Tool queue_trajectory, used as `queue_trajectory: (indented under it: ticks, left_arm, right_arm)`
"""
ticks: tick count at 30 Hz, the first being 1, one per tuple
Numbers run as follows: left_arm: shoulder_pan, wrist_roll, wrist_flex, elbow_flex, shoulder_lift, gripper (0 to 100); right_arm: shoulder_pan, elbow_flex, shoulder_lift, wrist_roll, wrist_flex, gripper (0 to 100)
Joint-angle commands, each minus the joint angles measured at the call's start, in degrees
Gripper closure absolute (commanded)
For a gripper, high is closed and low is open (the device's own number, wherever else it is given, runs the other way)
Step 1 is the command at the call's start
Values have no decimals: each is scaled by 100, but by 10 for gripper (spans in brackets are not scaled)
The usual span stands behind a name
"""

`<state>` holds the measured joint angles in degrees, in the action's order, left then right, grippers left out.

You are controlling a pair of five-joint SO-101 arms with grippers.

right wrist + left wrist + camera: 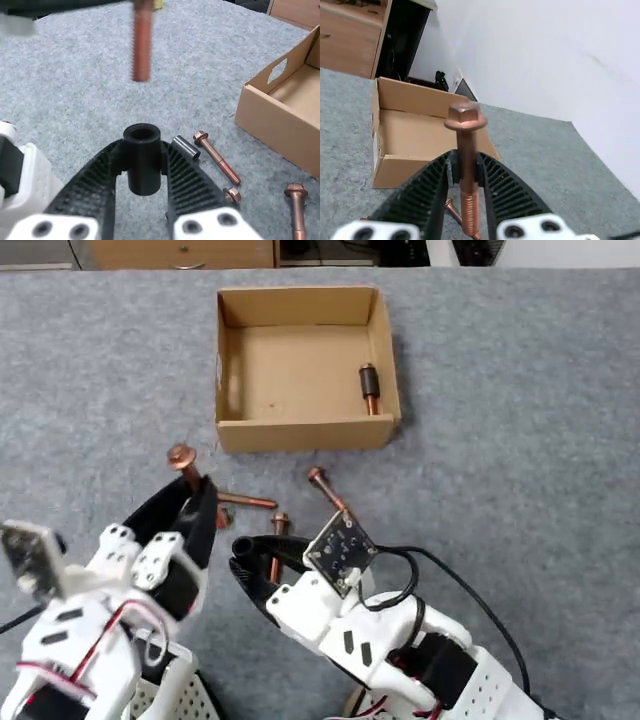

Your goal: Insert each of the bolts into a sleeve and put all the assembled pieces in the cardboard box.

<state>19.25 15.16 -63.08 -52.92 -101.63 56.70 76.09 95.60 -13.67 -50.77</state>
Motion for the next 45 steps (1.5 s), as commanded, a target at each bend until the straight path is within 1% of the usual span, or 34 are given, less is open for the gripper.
queue_trajectory:
  ticks: [1, 3, 11, 19, 22, 25, 32, 37, 41, 45]
  left_arm:
    - [360, 35, -211, 369, 22, 982]
    - [466, 26, -193, 396, 22, 982]
    - [510, -18, -237, 343, 22, 982]
    - [536, -9, -721, 475, 22, 982]
    - [756, -26, -712, 484, 22, 982]
    - [818, -176, -686, 492, 22, 982]
    - [835, -176, -334, 387, 13, 982]
    - [835, -211, 246, 211, 13, 982]
    - [1064, -211, 264, 141, 13, 982]
    - [1134, -211, 299, 9, 13, 982]
  right_arm:
    - [40, -31, 66, -79, 202, 997]
    - [40, -31, 92, -79, 202, 997]
    - [48, -31, 101, -79, 167, 998]
    - [66, -66, 101, -79, 97, 998]
    - [66, -75, 110, -79, 88, 998]
    - [66, -48, 215, -79, 88, 998]
    - [75, 180, 1200, -44, 79, 998]
    - [224, 321, 1473, -44, -79, 998]
    - [312, 330, 1473, -62, -70, 998]
    - [312, 286, 1473, -79, -79, 998]
